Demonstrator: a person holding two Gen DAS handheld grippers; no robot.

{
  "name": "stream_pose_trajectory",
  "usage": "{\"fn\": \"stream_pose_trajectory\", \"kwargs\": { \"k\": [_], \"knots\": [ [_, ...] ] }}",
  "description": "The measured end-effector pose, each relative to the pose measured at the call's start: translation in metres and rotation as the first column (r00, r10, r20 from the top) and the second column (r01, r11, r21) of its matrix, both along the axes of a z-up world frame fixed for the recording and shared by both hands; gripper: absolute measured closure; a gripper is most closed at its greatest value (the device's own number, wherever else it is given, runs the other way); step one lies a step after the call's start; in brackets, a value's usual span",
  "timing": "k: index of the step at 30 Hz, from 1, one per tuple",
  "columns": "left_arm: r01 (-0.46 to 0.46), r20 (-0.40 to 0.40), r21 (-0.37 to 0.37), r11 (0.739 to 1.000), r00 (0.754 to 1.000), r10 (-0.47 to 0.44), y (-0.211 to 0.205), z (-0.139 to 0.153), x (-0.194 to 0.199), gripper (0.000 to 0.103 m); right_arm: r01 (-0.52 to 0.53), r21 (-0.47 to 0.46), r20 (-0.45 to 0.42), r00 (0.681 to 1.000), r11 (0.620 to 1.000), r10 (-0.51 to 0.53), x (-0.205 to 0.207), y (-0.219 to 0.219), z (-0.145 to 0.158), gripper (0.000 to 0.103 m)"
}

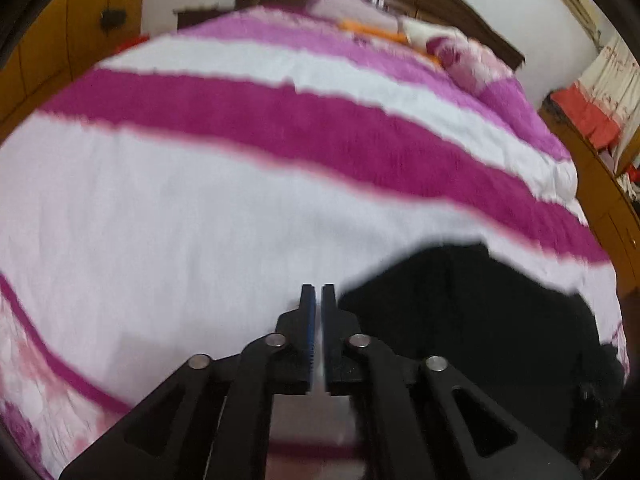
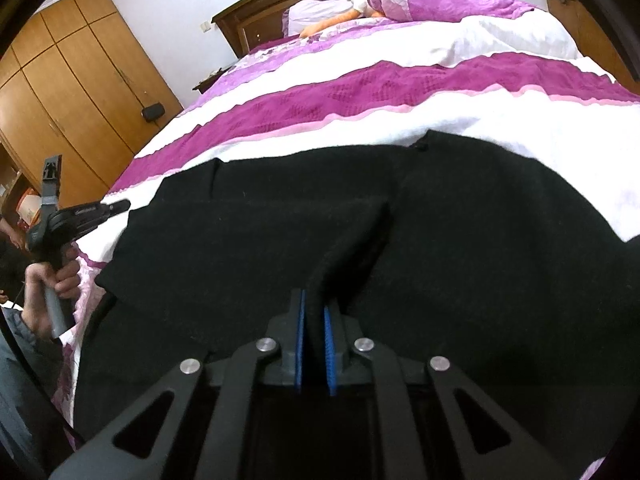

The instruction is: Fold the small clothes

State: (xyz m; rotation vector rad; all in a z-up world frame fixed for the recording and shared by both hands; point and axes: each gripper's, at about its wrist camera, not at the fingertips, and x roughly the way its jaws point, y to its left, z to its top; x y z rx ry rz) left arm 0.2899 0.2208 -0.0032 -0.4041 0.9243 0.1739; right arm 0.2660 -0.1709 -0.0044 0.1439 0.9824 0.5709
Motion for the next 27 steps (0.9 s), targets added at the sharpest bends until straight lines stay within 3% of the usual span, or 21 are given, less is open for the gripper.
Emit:
{"fn": "stream_pose_trajectory", "kwargs": {
  "k": [1, 2, 3, 9, 16, 20, 22, 25, 26, 27],
  "knots": [
    [-0.002, -0.014, -0.016, 1.000, 1.000, 0.001, -0.001, -0.004, -0.005, 0.095, -0.001, -0.005, -0.001, 1.000, 1.000, 0.001, 0.000, 0.001, 0.000, 0.094],
    [-0.014, -0.023, -0.044, 0.999, 1.000, 0.013, -0.002, -0.008, -0.010, 0.080, -0.001, -0.011, 0.002, 1.000, 1.000, 0.001, 0.000, 0.002, 0.000, 0.093],
    [-0.028, -0.020, -0.076, 0.997, 0.999, 0.026, -0.003, -0.010, -0.013, 0.076, -0.001, -0.017, 0.003, 1.000, 1.000, 0.001, -0.001, 0.003, 0.001, 0.093],
    [-0.061, 0.017, -0.156, 0.986, 0.998, 0.064, -0.001, -0.016, -0.001, 0.075, -0.007, -0.036, 0.007, 1.000, 0.999, 0.007, -0.006, 0.004, 0.003, 0.090],
    [-0.056, 0.033, -0.288, 0.956, 0.997, 0.069, 0.008, -0.011, -0.024, 0.075, -0.008, -0.024, -0.014, 1.000, 1.000, 0.008, -0.001, 0.002, -0.002, 0.090],
    [-0.047, 0.079, -0.382, 0.923, 0.993, 0.084, 0.011, -0.014, -0.022, 0.063, -0.010, -0.043, -0.003, 1.000, 0.999, 0.009, -0.003, 0.005, -0.001, 0.090],
    [-0.041, 0.067, -0.408, 0.912, 0.995, 0.075, 0.009, -0.020, -0.016, 0.063, -0.009, -0.043, -0.002, 1.000, 0.999, 0.009, -0.003, 0.005, -0.002, 0.090],
    [-0.041, 0.092, -0.384, 0.922, 0.992, 0.082, 0.006, -0.024, -0.013, 0.063, -0.009, -0.035, -0.007, 1.000, 0.999, 0.008, -0.002, 0.003, -0.002, 0.090],
    [-0.042, 0.101, -0.368, 0.929, 0.991, 0.085, 0.006, -0.023, -0.010, 0.068, -0.008, -0.034, -0.010, 1.000, 0.999, 0.008, -0.002, 0.003, -0.003, 0.090],
    [-0.048, 0.110, -0.357, 0.933, 0.989, 0.093, 0.006, -0.023, -0.008, 0.096, -0.007, -0.034, -0.012, 1.000, 0.999, 0.007, -0.002, 0.003, -0.003, 0.090]
  ]
}}
